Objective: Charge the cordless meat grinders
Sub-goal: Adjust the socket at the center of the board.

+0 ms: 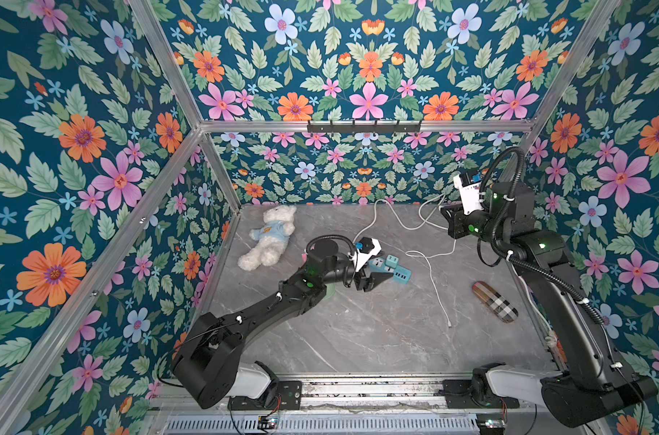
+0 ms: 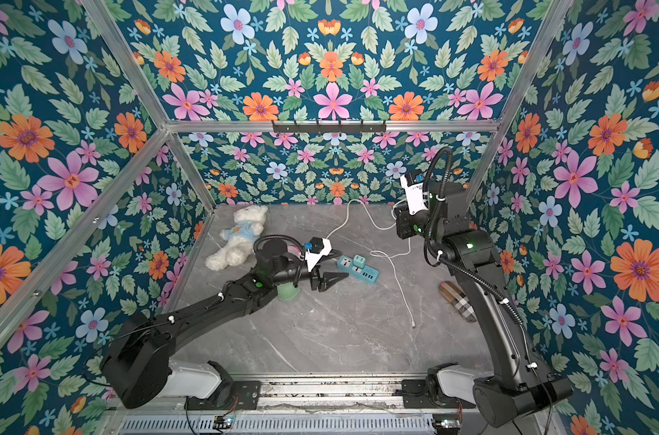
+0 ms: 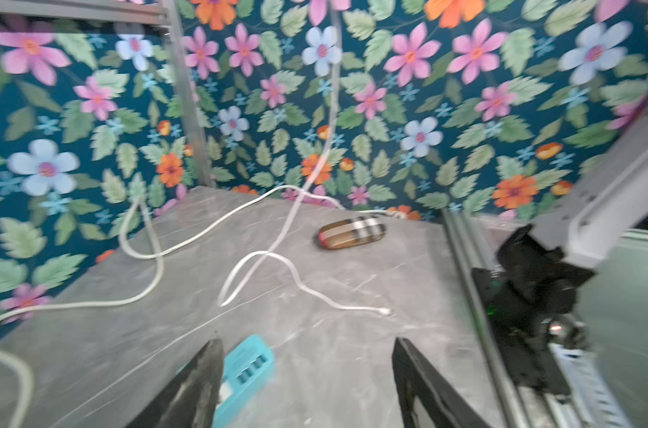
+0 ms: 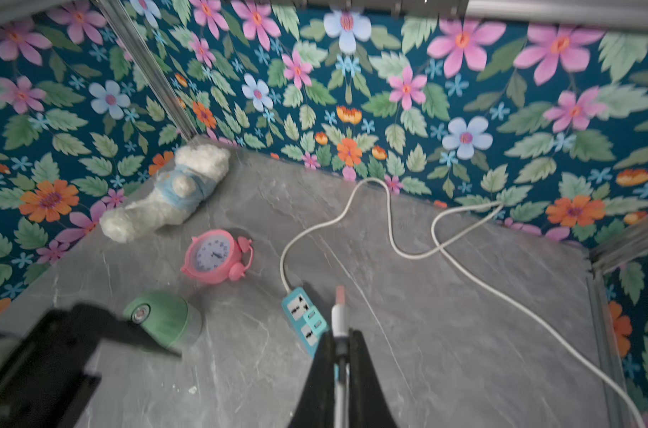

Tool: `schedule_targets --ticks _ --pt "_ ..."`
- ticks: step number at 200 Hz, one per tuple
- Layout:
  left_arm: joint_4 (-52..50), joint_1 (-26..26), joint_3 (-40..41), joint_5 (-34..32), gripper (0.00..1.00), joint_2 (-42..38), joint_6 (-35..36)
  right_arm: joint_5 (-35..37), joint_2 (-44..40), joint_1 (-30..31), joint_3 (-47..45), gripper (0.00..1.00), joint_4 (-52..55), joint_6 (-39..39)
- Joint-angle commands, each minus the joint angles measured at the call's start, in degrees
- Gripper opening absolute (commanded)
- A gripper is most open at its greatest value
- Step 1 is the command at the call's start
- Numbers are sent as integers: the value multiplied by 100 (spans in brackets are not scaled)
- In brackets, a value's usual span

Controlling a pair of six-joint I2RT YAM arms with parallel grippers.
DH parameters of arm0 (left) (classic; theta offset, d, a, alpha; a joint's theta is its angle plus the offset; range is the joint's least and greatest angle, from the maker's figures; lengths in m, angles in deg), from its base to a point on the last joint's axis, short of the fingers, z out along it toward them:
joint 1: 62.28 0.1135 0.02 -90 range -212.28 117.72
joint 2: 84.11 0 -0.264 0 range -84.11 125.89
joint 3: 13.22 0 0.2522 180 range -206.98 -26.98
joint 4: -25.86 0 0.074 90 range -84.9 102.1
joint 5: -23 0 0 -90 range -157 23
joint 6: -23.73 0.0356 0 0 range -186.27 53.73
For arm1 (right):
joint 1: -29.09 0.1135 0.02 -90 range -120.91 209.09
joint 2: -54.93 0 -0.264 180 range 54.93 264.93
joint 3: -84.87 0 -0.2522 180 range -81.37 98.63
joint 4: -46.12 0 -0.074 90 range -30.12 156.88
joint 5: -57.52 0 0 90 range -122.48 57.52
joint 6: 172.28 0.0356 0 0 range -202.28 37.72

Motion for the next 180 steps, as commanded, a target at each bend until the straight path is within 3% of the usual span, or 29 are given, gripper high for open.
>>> schedule_targets --ticks 1,22,73,89,115,180 --pt "-1627 470 -754 506 75 640 1733 -980 131 -161 -257 0 261 -339" --pt "-3478 689 -2098 812 75 1739 3319 -1383 458 -293 -298 0 637 -773" --pt "-6038 798 -4735 1164 79 4035 5287 -1831 725 -407 -623 0 231 -831" --pt "-6725 794 -5539 1066 80 4641 5578 -1910 763 -406 -634 0 207 -823" --pt "-6896 785 -6195 952 83 5233 5753 -1938 756 -406 -652 0 216 -822" --pt "-6734 614 -6615 74 86 5913 5874 -1963 659 -406 -695 0 382 -866"
